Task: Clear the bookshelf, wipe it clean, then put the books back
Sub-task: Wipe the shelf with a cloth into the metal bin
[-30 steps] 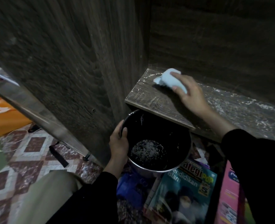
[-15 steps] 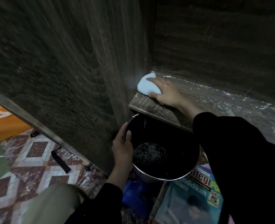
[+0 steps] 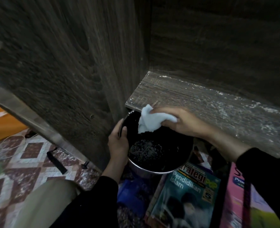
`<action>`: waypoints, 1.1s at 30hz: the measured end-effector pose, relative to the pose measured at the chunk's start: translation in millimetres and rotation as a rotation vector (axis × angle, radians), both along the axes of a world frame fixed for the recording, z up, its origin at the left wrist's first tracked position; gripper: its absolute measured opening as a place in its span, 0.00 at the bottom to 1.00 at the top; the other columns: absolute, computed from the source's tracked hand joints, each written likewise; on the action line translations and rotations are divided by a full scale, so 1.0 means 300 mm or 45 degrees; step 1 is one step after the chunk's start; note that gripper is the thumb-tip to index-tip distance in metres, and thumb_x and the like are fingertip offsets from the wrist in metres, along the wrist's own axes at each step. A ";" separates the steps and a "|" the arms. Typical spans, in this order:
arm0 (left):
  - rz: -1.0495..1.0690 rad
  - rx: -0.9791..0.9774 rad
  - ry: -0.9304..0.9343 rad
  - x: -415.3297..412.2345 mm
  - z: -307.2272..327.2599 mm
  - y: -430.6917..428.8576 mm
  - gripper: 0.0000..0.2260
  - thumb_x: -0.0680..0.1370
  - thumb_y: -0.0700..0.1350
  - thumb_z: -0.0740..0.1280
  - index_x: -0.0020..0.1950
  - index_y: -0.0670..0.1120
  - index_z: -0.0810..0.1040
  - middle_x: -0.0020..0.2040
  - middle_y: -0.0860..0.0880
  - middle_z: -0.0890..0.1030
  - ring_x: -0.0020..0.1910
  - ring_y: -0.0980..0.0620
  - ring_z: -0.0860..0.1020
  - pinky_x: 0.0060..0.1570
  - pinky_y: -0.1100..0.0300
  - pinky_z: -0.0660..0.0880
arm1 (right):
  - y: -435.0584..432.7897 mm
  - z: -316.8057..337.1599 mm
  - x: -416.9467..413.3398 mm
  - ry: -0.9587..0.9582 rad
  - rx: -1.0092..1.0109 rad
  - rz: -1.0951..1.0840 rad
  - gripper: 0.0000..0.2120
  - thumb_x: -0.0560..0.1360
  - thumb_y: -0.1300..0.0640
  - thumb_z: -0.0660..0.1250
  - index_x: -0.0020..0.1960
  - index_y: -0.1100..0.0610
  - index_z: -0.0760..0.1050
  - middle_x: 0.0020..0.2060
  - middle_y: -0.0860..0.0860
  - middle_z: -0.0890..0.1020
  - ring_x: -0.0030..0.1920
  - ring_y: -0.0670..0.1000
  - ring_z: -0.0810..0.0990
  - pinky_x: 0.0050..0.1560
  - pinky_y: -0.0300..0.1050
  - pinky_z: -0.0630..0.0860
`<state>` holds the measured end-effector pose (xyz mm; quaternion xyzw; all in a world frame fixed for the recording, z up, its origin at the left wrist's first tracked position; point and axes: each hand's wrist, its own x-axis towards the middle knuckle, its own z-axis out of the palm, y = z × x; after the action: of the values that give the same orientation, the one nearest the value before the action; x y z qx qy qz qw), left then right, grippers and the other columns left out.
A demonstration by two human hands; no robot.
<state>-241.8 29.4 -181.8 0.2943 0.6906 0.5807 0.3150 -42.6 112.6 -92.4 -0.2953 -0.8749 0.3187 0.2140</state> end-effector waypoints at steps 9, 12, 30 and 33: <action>-0.042 -0.014 -0.095 0.022 -0.024 -0.010 0.15 0.80 0.36 0.62 0.66 0.43 0.77 0.61 0.46 0.80 0.63 0.48 0.76 0.67 0.46 0.69 | 0.028 -0.028 0.215 0.110 0.155 -1.119 0.20 0.78 0.59 0.64 0.69 0.55 0.71 0.66 0.56 0.75 0.65 0.56 0.72 0.64 0.45 0.65; -0.055 -0.025 -0.121 0.035 -0.028 -0.009 0.15 0.80 0.36 0.62 0.66 0.44 0.77 0.61 0.46 0.80 0.63 0.48 0.76 0.67 0.46 0.69 | -0.022 -0.102 0.142 -0.186 0.267 -1.057 0.22 0.78 0.55 0.59 0.72 0.54 0.68 0.68 0.61 0.71 0.68 0.62 0.68 0.67 0.58 0.63; -0.143 -0.078 -0.266 0.053 0.019 -0.028 0.15 0.79 0.36 0.62 0.65 0.44 0.77 0.60 0.44 0.81 0.61 0.45 0.78 0.66 0.45 0.70 | -0.202 0.045 0.077 0.854 -0.631 -0.824 0.19 0.78 0.65 0.62 0.63 0.46 0.72 0.62 0.50 0.77 0.59 0.52 0.77 0.57 0.44 0.74; -0.207 -0.071 -0.241 0.068 0.024 -0.044 0.15 0.79 0.36 0.62 0.64 0.44 0.78 0.59 0.44 0.81 0.61 0.45 0.78 0.66 0.45 0.70 | -0.187 0.091 0.182 1.338 -1.021 -0.809 0.19 0.78 0.68 0.58 0.68 0.58 0.70 0.60 0.59 0.79 0.51 0.54 0.81 0.51 0.45 0.80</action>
<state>-221.5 16.1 -174.7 0.2841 0.6476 0.5590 0.4329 12.0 56.5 -65.0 -0.3986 -0.3450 0.6365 0.5630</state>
